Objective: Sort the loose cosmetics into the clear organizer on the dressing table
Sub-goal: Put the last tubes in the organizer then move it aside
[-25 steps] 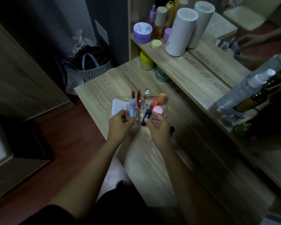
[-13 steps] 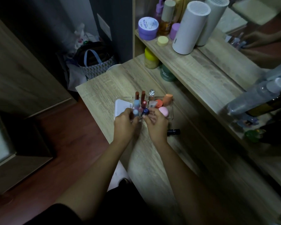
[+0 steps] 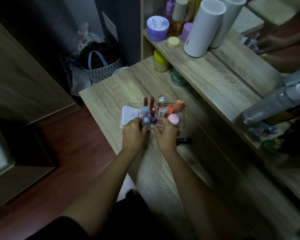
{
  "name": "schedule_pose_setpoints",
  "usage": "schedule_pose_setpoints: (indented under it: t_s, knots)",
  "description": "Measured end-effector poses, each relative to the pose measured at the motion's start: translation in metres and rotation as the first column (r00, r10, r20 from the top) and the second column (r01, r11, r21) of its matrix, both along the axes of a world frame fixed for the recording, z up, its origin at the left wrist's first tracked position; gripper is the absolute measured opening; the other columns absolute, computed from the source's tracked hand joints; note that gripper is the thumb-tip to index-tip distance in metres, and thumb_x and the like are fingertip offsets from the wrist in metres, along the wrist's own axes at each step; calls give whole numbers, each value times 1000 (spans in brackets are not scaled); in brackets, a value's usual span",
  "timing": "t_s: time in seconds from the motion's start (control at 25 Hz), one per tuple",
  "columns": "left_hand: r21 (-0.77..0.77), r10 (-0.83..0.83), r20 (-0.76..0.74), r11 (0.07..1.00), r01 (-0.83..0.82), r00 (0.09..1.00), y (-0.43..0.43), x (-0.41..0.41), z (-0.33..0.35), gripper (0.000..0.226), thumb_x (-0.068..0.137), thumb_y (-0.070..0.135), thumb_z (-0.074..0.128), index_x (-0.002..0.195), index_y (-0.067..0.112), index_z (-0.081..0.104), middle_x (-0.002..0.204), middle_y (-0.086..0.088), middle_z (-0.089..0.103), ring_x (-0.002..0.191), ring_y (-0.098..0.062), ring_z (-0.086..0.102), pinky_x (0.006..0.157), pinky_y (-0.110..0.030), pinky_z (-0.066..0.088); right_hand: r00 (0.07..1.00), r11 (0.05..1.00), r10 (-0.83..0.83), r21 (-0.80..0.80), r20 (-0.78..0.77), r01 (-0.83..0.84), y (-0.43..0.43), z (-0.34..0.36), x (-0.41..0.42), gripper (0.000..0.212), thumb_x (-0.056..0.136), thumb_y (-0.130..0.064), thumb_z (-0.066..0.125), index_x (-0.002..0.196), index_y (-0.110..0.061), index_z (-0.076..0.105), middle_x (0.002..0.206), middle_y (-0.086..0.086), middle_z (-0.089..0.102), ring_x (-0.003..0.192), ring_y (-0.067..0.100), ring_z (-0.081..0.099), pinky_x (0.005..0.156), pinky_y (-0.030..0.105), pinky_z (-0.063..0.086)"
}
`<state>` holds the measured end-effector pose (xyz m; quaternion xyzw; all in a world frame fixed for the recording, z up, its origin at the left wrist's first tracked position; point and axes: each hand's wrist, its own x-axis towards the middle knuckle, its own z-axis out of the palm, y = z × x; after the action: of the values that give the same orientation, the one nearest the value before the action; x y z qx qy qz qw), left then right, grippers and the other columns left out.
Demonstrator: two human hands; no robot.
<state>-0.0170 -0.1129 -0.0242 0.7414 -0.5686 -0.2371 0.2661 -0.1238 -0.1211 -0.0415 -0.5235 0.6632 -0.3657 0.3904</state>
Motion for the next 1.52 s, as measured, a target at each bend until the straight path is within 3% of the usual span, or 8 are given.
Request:
schedule_pose_setpoints:
  t_s: [0.24, 0.36, 0.48, 0.6, 0.8, 1.0, 1.16, 1.52]
  knots:
    - [-65, 50, -68, 996, -54, 996, 20, -1, 5, 12, 85, 15, 63, 91, 5, 62, 80, -15, 71, 74, -30, 66, 69, -36, 51, 986, 999, 17, -44, -166, -25, 20, 7, -20, 36, 82, -1, 63, 117, -9, 61, 114, 10, 66, 101, 19, 62, 83, 17, 48]
    - [-87, -45, -69, 995, 39, 997, 43, -6, -3, 15, 88, 20, 61, 92, 6, 62, 86, -14, 69, 78, -29, 64, 70, -34, 48, 922, 999, 40, -3, -384, -44, 40, 5, -46, 40, 81, 2, 55, 119, -9, 58, 122, 11, 61, 116, 24, 53, 101, 34, 44]
    - [-4, -269, 47, 963, 269, 962, 64, -10, -21, 35, 93, 25, 53, 121, 6, 56, 123, -19, 62, 116, -31, 55, 98, -36, 43, 799, 986, 167, 113, -578, -124, 53, 1, -71, 39, 86, -5, 54, 125, -12, 54, 129, 8, 57, 120, 24, 47, 104, 37, 40]
    - [94, -367, 202, 930, 355, 908, 72, -11, -38, 56, 96, 36, 42, 144, 10, 30, 153, -14, 31, 144, -28, 23, 117, -39, 21, 718, 966, 257, 166, -646, -197, 50, 3, -77, 36, 91, -11, 52, 127, -13, 53, 128, 9, 57, 118, 25, 49, 101, 36, 40]
    - [242, -424, 291, 900, 363, 858, 75, -10, -57, 66, 96, 48, 27, 149, 13, 7, 160, -7, 4, 148, -21, -2, 120, -40, 6, 978, 997, -80, -5, -193, 80, 35, 17, -58, 40, 80, -9, 67, 120, -11, 62, 111, 11, 67, 97, 20, 64, 79, 24, 53]
    - [228, -421, 271, 902, 367, 865, 75, -9, -60, 65, 97, 46, 25, 149, 14, 4, 160, -6, 2, 147, -19, -5, 119, -38, 2, 952, 976, -217, 49, 215, 212, 11, 25, -48, 40, 78, -6, 71, 117, -11, 64, 102, -1, 71, 70, -17, 63, 60, -1, 46]
    - [212, -410, 273, 908, 361, 870, 76, -10, -61, 64, 97, 44, 28, 149, 13, 7, 160, -6, 5, 148, -20, -2, 120, -39, 5, 953, 982, -178, -14, 243, 187, 8, 22, -39, 39, 77, -5, 73, 115, -8, 64, 95, -5, 68, 72, -19, 63, 66, 0, 49]
    - [187, -410, 294, 911, 368, 864, 77, -8, -61, 62, 97, 41, 31, 149, 12, 11, 160, -8, 10, 148, -22, 3, 119, -37, 6, 994, 993, -95, -69, -56, 92, 9, 10, -23, 33, 76, -11, 75, 108, -9, 66, 98, 9, 73, 80, 5, 64, 60, -6, 41]
